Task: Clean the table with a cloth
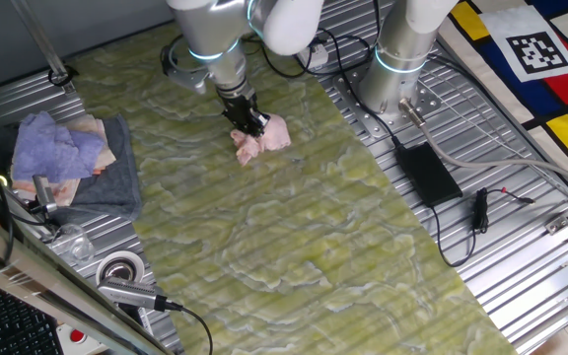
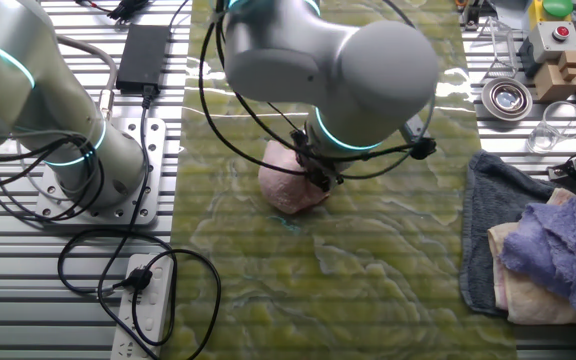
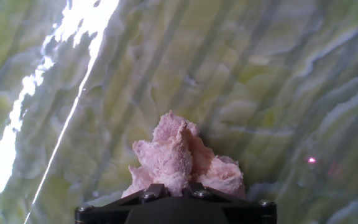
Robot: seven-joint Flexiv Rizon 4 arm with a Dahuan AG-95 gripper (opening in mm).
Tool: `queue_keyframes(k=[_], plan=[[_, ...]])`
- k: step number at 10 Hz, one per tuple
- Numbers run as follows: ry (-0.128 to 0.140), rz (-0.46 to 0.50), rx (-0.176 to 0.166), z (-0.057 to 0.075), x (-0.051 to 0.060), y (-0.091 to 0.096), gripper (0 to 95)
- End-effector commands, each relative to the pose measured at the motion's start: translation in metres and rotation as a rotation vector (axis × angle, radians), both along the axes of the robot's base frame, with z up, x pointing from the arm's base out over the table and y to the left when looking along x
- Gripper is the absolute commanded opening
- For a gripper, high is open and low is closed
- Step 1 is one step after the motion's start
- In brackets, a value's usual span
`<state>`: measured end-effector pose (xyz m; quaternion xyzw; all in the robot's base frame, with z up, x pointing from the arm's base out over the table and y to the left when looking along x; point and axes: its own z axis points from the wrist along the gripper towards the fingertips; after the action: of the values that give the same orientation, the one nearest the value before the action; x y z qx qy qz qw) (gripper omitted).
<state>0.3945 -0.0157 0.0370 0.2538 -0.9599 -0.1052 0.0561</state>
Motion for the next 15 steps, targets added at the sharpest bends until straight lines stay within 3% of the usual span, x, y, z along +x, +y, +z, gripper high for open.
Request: queue_keyframes(k=[1,2,3,5,7,8,9,12,13,14,15], plan=[[0.016,-0.091,-0.054,0.002,-0.001,0.0,0.0],[0.017,-0.145,-0.072,0.011,0.0,0.024,0.0],[0.022,-0.182,-0.105,0.032,0.008,0.081,0.0],[0.036,-0.198,-0.109,0.05,0.023,0.124,0.0],[0.044,-0.245,-0.114,0.064,0.027,0.165,0.0],[0.031,-0.24,-0.102,0.066,0.027,0.165,0.0],[0.034,-0.269,-0.074,0.065,0.027,0.165,0.0],[0.029,-0.263,-0.088,0.058,0.03,0.164,0.0],[0.018,-0.176,-0.096,0.057,0.033,0.156,0.0],[0.002,-0.035,-0.139,0.055,0.046,0.124,0.0],[0.006,0.039,-0.164,0.053,0.06,0.09,0.0]])
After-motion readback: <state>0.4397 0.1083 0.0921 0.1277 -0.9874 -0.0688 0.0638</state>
